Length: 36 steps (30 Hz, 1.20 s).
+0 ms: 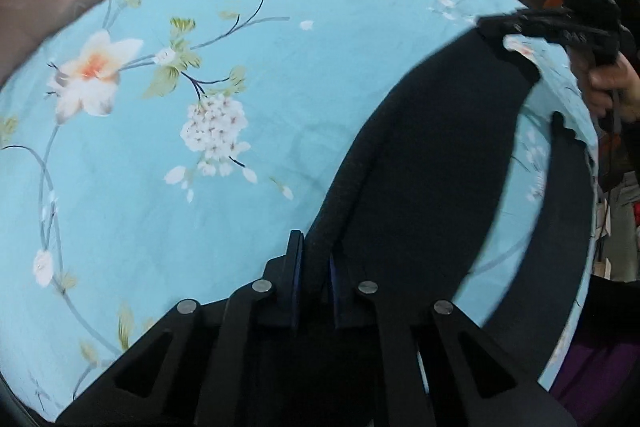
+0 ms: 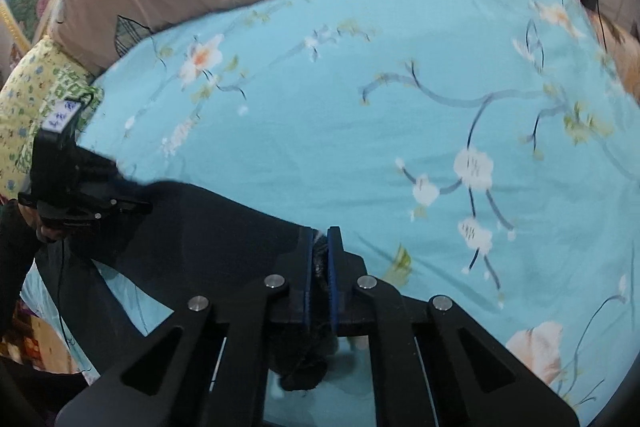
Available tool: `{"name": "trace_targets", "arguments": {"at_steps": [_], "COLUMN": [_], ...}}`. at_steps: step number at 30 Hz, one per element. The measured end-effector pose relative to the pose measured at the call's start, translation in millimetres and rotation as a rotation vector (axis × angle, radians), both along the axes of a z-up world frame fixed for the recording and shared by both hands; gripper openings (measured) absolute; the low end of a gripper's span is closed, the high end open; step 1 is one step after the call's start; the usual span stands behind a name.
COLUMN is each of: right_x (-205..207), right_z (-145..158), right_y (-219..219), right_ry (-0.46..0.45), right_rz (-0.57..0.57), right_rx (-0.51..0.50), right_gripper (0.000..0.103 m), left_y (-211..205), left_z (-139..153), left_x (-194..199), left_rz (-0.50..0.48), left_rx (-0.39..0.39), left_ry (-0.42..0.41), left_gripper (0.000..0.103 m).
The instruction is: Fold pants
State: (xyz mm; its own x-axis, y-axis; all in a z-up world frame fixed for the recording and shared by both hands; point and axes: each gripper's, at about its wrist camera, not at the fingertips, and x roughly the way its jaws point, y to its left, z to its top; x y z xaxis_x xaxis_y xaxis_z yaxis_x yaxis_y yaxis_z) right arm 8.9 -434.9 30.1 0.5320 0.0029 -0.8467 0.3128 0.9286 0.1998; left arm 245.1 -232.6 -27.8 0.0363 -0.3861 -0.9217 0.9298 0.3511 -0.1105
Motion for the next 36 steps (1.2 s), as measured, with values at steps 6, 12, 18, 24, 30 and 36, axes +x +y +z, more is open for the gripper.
{"name": "trace_targets", "arguments": {"at_steps": [6,12,18,24,30,36], "right_x": [-4,-22,-56,-90,-117,-145], "right_z": [28,43,48,47,38,30], "right_y": [10,28,40,56,72,83], "right_ry": [-0.098,-0.154,-0.198,-0.225,-0.203,-0.188], "right_rz": [0.05,0.108,0.149,0.205,0.243,0.244], "right_rx": [-0.04,-0.073,-0.075,-0.094,-0.11,-0.114], "right_gripper": [0.007,0.007,0.007,0.007,0.007,0.007], "left_y": [26,39,59,80,93,97], "left_z": [30,43,54,56,52,46], "left_x": [-34,-66,-97,-130,-161,-182], "left_rz": [0.065,0.12,0.146,0.175,0.18,0.169], "left_rx": [-0.081,-0.121,-0.16,-0.197,-0.219,-0.231], "left_ry": [-0.013,0.001,0.013,0.029,0.06,0.077], "left_gripper": [0.006,0.006,0.006,0.006,0.006,0.006]}}
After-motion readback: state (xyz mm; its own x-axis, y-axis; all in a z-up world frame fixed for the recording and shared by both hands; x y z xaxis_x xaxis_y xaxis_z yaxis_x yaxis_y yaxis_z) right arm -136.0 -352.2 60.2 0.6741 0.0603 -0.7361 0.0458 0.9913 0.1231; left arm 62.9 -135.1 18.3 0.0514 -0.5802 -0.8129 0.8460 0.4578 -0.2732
